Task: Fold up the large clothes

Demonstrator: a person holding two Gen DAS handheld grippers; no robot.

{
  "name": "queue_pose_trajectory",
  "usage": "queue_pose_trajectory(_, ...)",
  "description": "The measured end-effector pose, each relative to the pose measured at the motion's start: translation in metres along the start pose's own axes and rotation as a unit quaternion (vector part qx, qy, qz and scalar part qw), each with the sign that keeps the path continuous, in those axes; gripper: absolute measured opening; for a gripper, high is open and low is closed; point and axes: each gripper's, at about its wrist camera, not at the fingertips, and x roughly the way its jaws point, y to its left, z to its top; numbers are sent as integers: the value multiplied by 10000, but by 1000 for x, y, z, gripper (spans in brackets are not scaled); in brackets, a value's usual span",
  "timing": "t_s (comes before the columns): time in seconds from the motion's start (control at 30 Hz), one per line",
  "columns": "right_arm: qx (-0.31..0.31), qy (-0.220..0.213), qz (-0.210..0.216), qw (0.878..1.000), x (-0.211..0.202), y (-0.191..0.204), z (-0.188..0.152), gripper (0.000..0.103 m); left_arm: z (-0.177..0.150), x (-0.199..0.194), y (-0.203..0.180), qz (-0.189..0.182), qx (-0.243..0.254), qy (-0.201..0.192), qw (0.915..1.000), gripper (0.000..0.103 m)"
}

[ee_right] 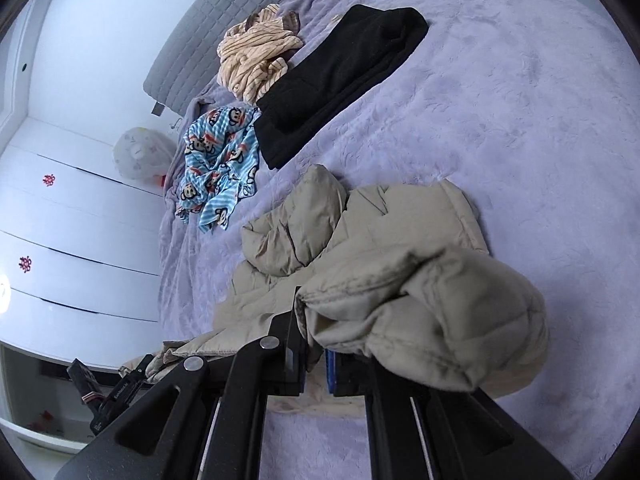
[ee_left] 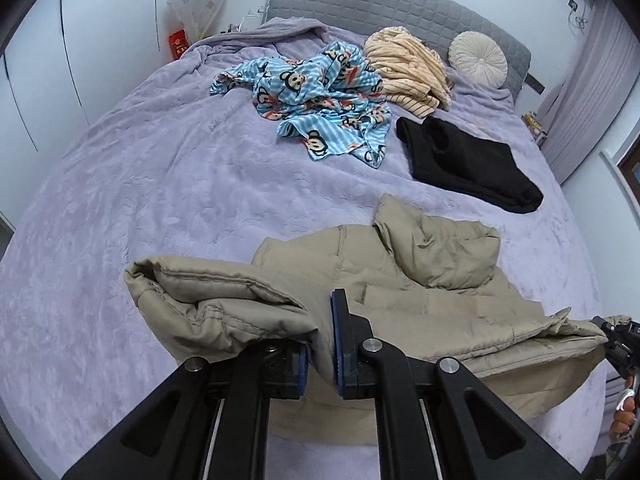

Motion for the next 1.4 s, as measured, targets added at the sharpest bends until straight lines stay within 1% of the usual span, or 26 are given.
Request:
queue_pose_trajectory(0.07, 146, 10, -33, 9999, 17, -6, 6, 8, 6, 24, -1, 127, 70, 104, 9998, 11)
queue_pose_trajectory(0.23, 321, 66, -213, 9992, 53, -19, 21, 8, 16, 74, -1, 227, 212, 335, 9990, 12)
queue_pose_trajectory(0.37, 413, 160, -335, 9985, 78, -28, 33, 9, 24, 101, -1, 222, 227, 514, 9982, 12)
queue_pose_trajectory(0.4, 422, 180, -368, 9983, 83, -30, 36, 9, 25, 104, -1, 229, 245, 529, 9980, 15)
queue_pose_trajectory(0.47, 436, 241, -411, 9979, 92, -32, 40, 11, 25, 98, -1, 309, 325, 311, 9985, 41)
queue_pose_trajectory(0.5, 426, 273, -434, 9978, 94, -32, 41, 13, 24, 92, -1, 391, 391, 132, 9984, 82)
queue_pose_trajectory(0.53, 396, 288, -426, 9979, 94, -30, 41, 17, 23, 86, -1, 509, 454, -39, 9977, 103)
queue_pose_trajectory(0.57, 316, 295, -416, 9982, 94, -28, 42, 27, 22, 78, 0, 582, 556, -235, 9965, 103)
queue_pose_trajectory(0.6, 212, 287, -392, 9986, 93, -25, 43, 49, 22, 75, 0, 568, 655, -272, 9959, 103)
queue_pose_trajectory(0.63, 87, 271, -364, 9989, 90, -20, 43, 64, 22, 74, 2, 579, 715, -240, 9955, 103)
queue_pose_trajectory(0.67, -35, 230, -363, 9991, 86, -15, 42, 82, 21, 74, 4, 601, 733, -203, 9953, 103)
queue_pose_trajectory(0.7, -150, 203, -349, 9991, 82, -11, 41, 82, 18, 76, 6, 614, 741, -145, 9953, 103)
queue_pose_trajectory(0.73, -243, 235, -336, 9989, 80, -7, 39, 82, 17, 78, 9, 571, 745, -56, 9956, 97)
queue_pose_trajectory(0.77, -332, 276, -361, 9984, 77, -4, 35, 81, 14, 83, 11, 545, 737, 56, 9958, 88)
queue_pose_trajectory(0.8, -435, 308, -402, 9978, 76, -2, 30, 73, 11, 90, 12, 593, 716, 214, 9954, 69)
queue_pose_trajectory(0.83, -603, 365, -472, 9964, 75, -1, 24, 61, 8, 97, 13, 600, 696, 378, 9951, 55)
queue_pose_trajectory(0.87, -760, 448, -615, 9942, 78, -2, 19, 26, 3, 107, 14, 491, 692, 537, 9949, 48)
queue_pose_trajectory(0.9, -919, 547, -831, 9908, 82, -5, 16, 15, -1, 116, 14, 420, 686, 648, 9947, 32)
queue_pose_trajectory(0.93, -1082, 645, -1029, 9867, 89, -10, 13, 15, -5, 126, 14, 468, 665, 729, 9940, 29)
queue_pose_trajectory(0.97, -1170, 704, -1208, 9832, 96, -17, 13, 15, -8, 136, 14, 557, 643, 734, 9937, 29)
queue_pose_trajectory(1.03, -1161, 670, -1502, 9795, 109, -34, 18, 15, -8, 156, 14, 692, 586, 648, 9938, 29)
queue_pose_trajectory(1.07, -1085, 606, -1487, 9810, 115, -43, 24, 13, -7, 167, 15, 759, 525, 606, 9939, 29)
queue_pose_trajectory(1.1, -978, 526, -1468, 9829, 120, -52, 29, 9, -4, 177, 16, 800, 430, 571, 9942, 29)
queue_pose_trajectory(1.2, -625, 367, -1347, 9882, 139, -69, 46, 5, 4, 203, 16, 897, 292, 476, 9944, 29)
queue_pose_trajectory(1.3, -684, 279, -1403, 9873, 156, -72, 57, 1, 10, 218, 12, 1023, 384, 377, 9933, 30)
queue_pose_trajectory(1.4, -810, 253, -1482, 9853, 167, -69, 62, 0, 17, 228, 11, 1101, 470, 370, 9921, 30)
